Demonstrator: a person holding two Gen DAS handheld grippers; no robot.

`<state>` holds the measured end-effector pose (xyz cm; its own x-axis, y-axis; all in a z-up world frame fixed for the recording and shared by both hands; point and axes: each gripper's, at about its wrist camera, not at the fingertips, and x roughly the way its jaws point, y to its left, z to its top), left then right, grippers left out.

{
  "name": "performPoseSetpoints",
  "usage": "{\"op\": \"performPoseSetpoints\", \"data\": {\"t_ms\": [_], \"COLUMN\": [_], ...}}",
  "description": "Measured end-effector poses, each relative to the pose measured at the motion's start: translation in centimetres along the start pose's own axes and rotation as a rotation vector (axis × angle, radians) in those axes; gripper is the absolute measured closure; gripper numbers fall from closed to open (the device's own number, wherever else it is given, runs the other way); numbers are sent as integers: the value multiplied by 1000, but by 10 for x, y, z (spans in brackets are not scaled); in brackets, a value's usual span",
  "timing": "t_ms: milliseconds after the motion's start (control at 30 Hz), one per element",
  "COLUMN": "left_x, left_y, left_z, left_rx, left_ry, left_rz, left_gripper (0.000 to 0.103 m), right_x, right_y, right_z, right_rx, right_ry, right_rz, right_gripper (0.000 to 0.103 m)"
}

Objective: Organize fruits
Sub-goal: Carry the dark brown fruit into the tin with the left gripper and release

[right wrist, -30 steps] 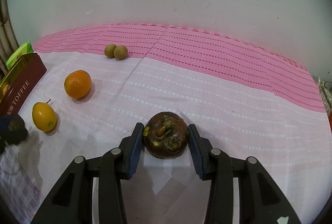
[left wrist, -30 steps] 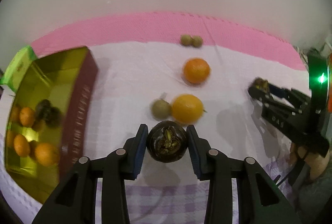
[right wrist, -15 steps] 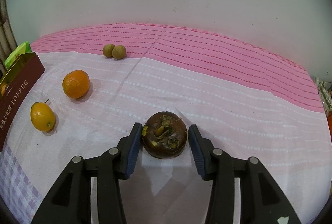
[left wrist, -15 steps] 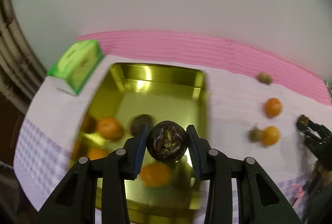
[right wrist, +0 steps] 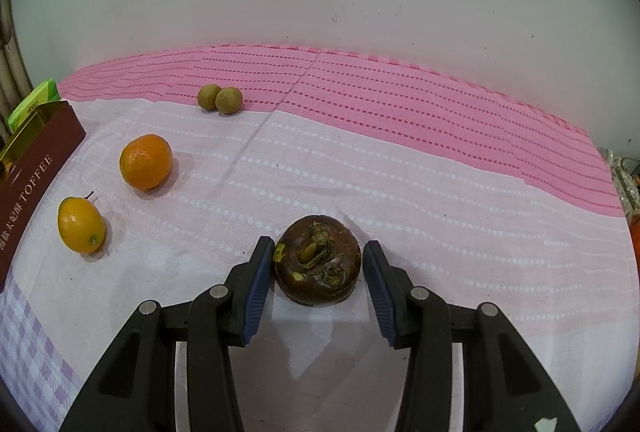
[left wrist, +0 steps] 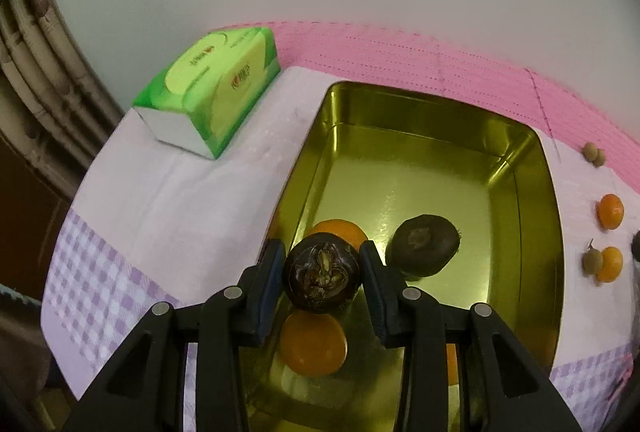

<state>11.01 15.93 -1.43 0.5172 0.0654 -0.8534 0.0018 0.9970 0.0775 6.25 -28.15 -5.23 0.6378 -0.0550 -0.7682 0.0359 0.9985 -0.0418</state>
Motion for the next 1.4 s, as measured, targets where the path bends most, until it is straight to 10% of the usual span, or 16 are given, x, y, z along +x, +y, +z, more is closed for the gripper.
{"op": "performPoseSetpoints", "data": {"t_ms": [1233, 1400], "left_x": [12, 6], "left_y": [-12, -15], "left_z": [-20, -19], "left_rx": [62, 81], "left_ry": [62, 34], "left_rz": [25, 27], "left_gripper": [63, 51], "right_x": [-3, -3], "right_y": [-1, 0], "right_z": [-1, 0], "right_rx": [32, 46], "right_ry": [34, 44], "right_rz": [12, 4], "right_gripper": [60, 64]}}
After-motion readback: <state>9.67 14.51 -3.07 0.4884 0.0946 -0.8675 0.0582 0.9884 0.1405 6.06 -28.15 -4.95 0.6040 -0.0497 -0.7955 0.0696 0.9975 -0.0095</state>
